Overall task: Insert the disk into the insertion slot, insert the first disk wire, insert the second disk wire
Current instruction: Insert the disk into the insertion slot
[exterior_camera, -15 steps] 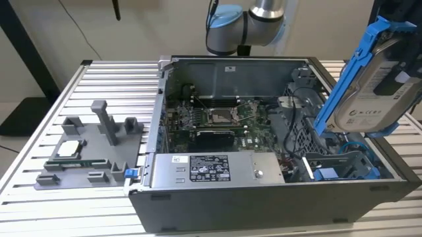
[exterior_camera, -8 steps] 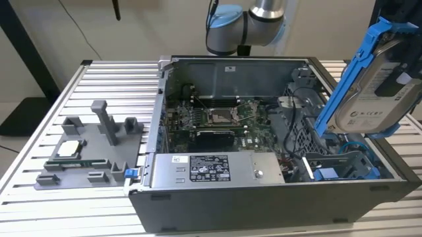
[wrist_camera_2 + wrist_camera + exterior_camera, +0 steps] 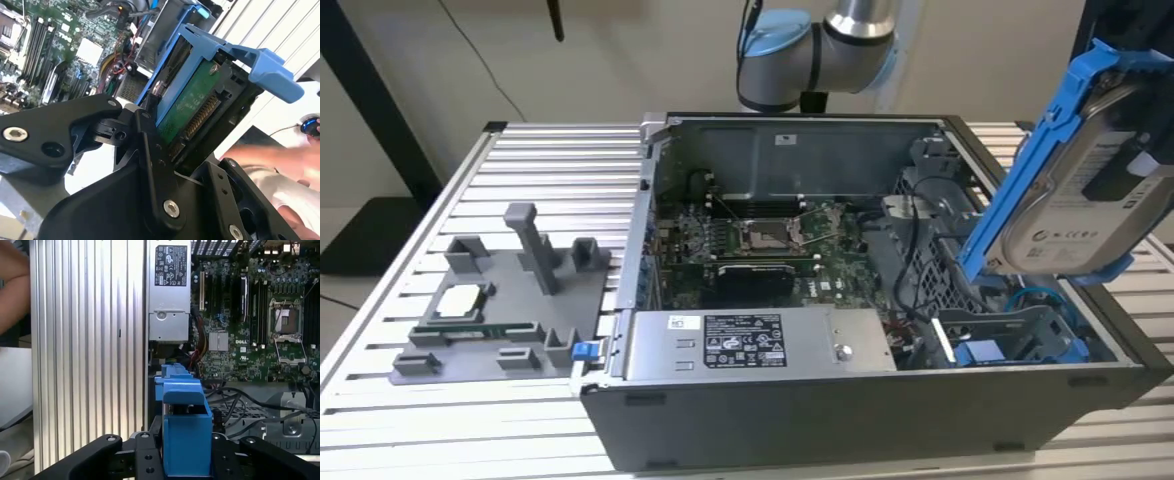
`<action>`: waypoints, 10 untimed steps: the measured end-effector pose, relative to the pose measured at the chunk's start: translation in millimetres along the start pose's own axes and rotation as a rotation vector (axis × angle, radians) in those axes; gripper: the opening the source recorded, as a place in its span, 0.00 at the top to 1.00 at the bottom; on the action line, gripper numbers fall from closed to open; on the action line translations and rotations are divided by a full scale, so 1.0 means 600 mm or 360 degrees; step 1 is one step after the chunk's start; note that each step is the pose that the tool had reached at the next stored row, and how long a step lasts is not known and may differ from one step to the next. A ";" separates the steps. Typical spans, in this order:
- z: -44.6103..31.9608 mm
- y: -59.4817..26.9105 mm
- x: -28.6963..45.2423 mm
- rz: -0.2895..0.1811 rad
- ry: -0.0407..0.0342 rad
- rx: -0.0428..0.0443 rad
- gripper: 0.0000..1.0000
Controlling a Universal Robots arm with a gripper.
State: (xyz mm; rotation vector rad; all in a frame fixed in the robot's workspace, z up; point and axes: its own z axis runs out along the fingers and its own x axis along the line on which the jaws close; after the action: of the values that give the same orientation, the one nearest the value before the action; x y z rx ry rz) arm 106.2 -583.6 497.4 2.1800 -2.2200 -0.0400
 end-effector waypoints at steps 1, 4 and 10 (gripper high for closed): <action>0.001 -0.001 0.001 0.0000 0.0000 0.0000 1.00; 0.003 -0.005 0.001 0.0000 0.0000 0.0000 1.00; 0.010 -0.016 0.001 0.0000 0.0000 0.0000 1.00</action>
State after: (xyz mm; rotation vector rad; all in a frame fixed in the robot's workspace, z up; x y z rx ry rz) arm 115.4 -584.2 491.1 2.1799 -2.2200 -0.0399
